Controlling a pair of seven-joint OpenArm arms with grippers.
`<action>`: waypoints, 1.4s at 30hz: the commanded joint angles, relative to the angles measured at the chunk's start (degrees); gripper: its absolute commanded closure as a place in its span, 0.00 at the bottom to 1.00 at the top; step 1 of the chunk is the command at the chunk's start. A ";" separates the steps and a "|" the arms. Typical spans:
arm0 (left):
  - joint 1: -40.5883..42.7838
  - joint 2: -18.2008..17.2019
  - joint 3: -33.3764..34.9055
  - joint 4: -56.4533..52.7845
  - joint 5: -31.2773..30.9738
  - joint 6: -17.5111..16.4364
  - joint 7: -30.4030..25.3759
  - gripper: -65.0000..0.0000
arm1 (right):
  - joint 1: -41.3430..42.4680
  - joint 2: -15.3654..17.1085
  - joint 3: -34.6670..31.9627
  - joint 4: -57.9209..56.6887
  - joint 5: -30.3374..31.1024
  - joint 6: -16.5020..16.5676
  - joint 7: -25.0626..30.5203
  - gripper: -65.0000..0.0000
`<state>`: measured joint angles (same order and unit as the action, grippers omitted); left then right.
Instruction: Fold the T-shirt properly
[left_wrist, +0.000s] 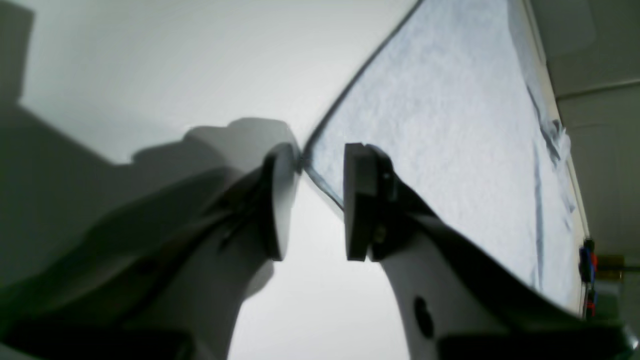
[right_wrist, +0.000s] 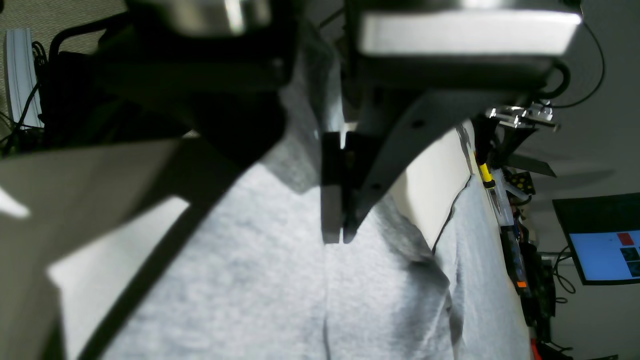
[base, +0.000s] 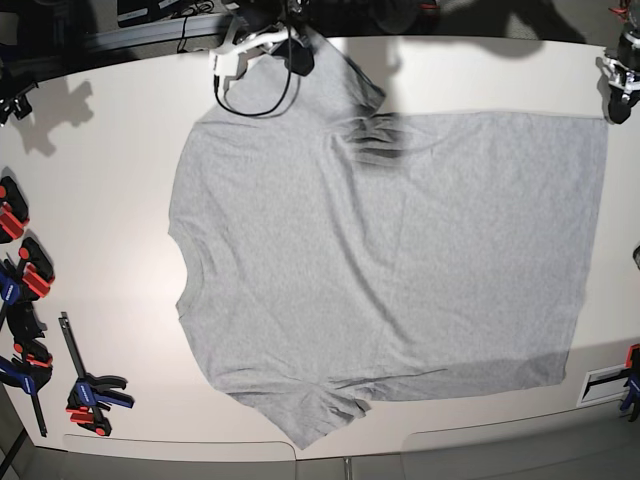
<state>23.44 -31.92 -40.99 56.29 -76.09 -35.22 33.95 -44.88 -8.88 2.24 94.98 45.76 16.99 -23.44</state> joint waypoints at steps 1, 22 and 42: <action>-0.20 -1.44 0.35 0.68 -0.94 -1.05 -0.79 0.72 | -0.52 -0.12 -0.02 0.37 -0.83 -0.39 -0.20 1.00; -4.68 -1.64 6.71 0.66 2.56 -0.35 -1.57 0.96 | -0.55 -0.12 -0.02 0.37 -0.87 1.81 -0.63 1.00; -2.16 -3.52 6.54 0.68 2.47 -0.42 -2.10 1.00 | -3.04 -0.12 -0.02 3.45 -5.70 5.57 -1.88 1.00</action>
<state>20.99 -34.00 -33.87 56.29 -72.62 -34.98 32.86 -47.33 -8.88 2.31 97.51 39.38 21.67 -25.50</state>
